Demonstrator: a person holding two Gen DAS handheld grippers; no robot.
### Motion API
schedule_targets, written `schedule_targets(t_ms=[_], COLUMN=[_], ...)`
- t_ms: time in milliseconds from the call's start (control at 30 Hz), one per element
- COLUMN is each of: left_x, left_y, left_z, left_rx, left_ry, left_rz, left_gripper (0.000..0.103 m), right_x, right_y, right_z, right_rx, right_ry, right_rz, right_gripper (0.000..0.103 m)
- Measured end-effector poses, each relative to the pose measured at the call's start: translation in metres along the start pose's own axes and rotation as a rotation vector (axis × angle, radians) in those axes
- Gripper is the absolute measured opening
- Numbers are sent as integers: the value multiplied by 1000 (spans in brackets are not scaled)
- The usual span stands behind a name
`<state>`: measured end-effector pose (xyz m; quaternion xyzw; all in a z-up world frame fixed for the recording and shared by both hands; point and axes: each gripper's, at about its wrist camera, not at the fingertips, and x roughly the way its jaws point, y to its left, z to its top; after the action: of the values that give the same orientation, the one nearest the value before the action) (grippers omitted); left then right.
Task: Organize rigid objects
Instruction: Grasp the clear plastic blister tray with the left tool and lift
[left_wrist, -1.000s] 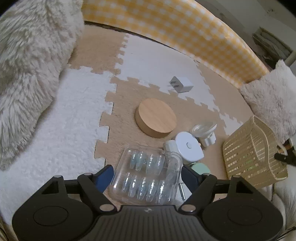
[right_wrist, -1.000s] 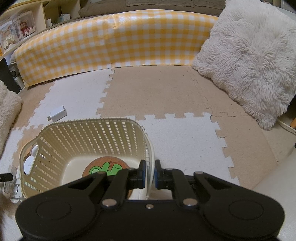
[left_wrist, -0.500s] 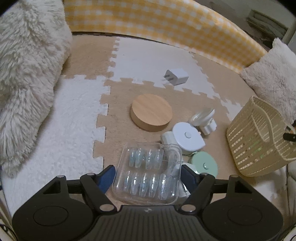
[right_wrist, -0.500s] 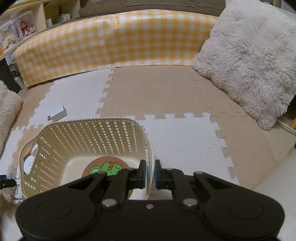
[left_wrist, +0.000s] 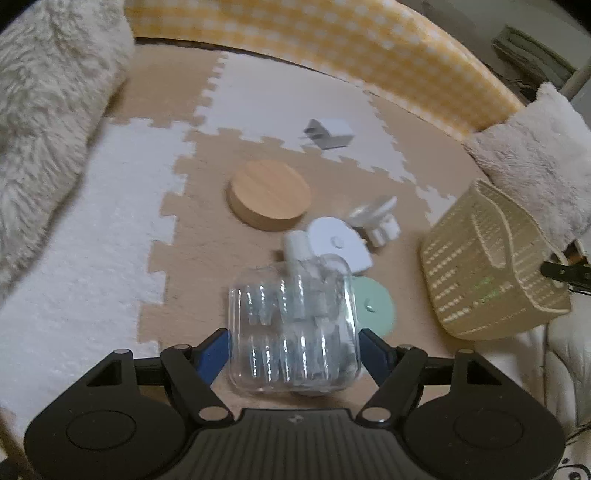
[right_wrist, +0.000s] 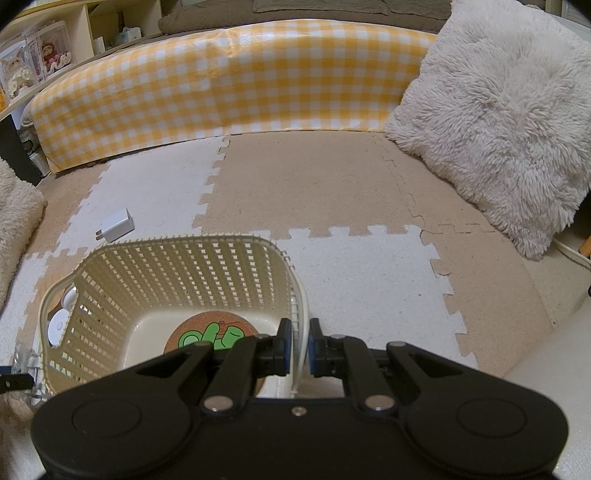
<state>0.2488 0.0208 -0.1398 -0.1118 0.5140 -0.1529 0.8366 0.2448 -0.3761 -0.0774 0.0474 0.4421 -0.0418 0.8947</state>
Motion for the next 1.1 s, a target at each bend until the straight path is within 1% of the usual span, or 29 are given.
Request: schedule_targets(t_ms=[100, 267, 333, 433, 533, 600, 700, 833, 1100], left_x=[-2, -1, 0, 1, 0, 0, 2, 0, -14], left_y=[2, 14, 17, 16, 10, 8, 10, 12, 8], left_z=[1, 5, 7, 9, 8, 8, 8, 8, 8], left_rx=[-17, -93, -110, -93, -47, -31, -43, -57, -86], left_ry=[-16, -40, -43, -48, -53, -52, -44, -48, -78], left_rz=[-22, -45, -49, -28, -3, -2, -9, -3, 22], left_gripper=[79, 81, 81, 81, 81, 80, 79, 72, 73], right_x=[0, 0, 0, 0, 0, 0, 0, 0, 0], right_y=[0, 0, 0, 0, 0, 0, 0, 0, 1], right_z=[0, 0, 0, 0, 0, 0, 0, 0, 0], right_rx=[0, 0, 0, 0, 0, 0, 0, 0, 1], right_ry=[0, 0, 0, 0, 0, 0, 0, 0, 0], right_rz=[0, 0, 0, 0, 0, 0, 0, 0, 0], right_gripper=[9, 9, 9, 9, 9, 9, 9, 9, 9])
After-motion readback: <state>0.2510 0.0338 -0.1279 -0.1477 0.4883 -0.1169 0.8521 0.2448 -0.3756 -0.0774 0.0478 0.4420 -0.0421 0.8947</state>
